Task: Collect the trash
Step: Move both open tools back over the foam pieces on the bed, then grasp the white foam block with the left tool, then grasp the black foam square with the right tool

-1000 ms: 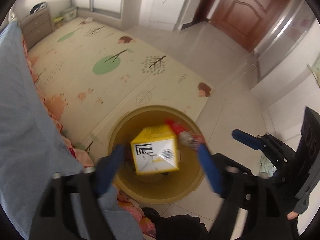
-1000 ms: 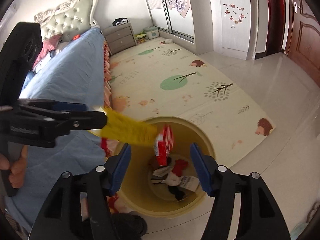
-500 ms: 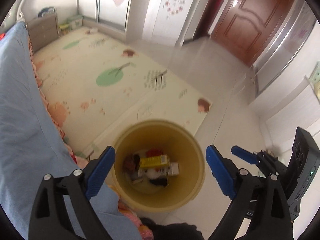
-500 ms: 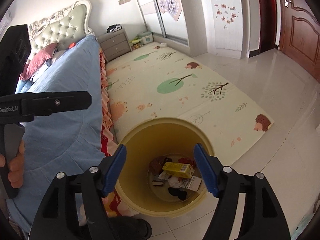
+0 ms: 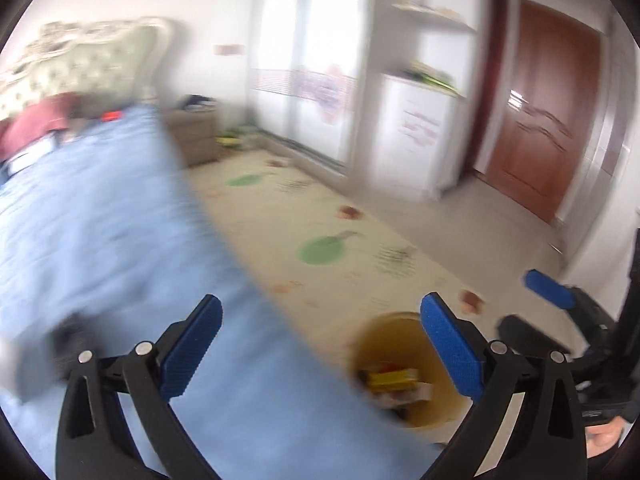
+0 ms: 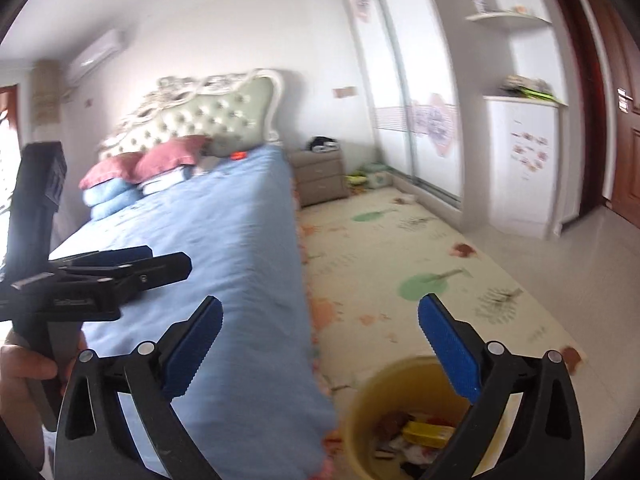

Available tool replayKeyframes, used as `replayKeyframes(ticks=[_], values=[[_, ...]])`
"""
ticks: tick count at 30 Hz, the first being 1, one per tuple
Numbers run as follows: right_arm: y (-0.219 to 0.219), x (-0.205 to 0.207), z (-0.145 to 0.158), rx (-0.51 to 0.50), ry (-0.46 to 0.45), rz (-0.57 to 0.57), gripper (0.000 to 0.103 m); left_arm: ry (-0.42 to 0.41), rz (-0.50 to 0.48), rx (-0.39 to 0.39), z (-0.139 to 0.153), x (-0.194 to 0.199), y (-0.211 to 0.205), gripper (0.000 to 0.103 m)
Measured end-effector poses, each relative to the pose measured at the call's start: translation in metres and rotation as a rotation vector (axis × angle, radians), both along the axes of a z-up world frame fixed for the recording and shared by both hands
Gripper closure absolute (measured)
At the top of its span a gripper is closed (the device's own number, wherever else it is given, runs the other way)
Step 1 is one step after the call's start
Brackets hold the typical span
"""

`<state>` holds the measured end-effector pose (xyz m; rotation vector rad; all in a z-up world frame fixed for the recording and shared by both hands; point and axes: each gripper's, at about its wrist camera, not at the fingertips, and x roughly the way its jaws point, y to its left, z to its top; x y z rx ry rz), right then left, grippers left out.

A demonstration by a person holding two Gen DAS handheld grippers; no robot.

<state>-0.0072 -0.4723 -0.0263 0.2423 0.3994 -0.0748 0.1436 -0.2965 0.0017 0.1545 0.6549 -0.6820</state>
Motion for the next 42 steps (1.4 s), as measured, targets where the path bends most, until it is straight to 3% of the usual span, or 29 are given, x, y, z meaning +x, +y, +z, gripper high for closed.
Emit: replayKeyframes(ticks=[4,8,19,27,33,37,42], values=[[0.054,0.036,0.016,-0.001,-0.006,0.119,0.008,-0.058,0.193,0.023,0.011,0.014,0.087,0.004],[0.103,0.072,0.028,0.008,-0.009,0.196,0.008,-0.044,0.325,0.042,0.015,0.032,0.158,0.004],[0.23,0.124,0.025,-0.047,0.04,0.356,0.008,0.018,0.486,0.004,-0.006,0.056,0.289,0.004],[0.272,0.153,0.008,-0.113,0.122,0.391,0.008,0.079,0.47,0.014,-0.036,0.078,0.319,0.004],[0.276,0.172,-0.003,-0.107,0.172,0.386,0.008,0.135,0.461,0.03,-0.054,0.109,0.324,0.004],[0.278,0.186,-0.01,-0.112,0.207,0.38,0.008,0.203,0.463,0.005,-0.068,0.133,0.334,0.004],[0.281,0.203,-0.022,-0.117,0.272,0.383,0.008,0.239,0.393,-0.031,-0.072,0.148,0.335,0.004]])
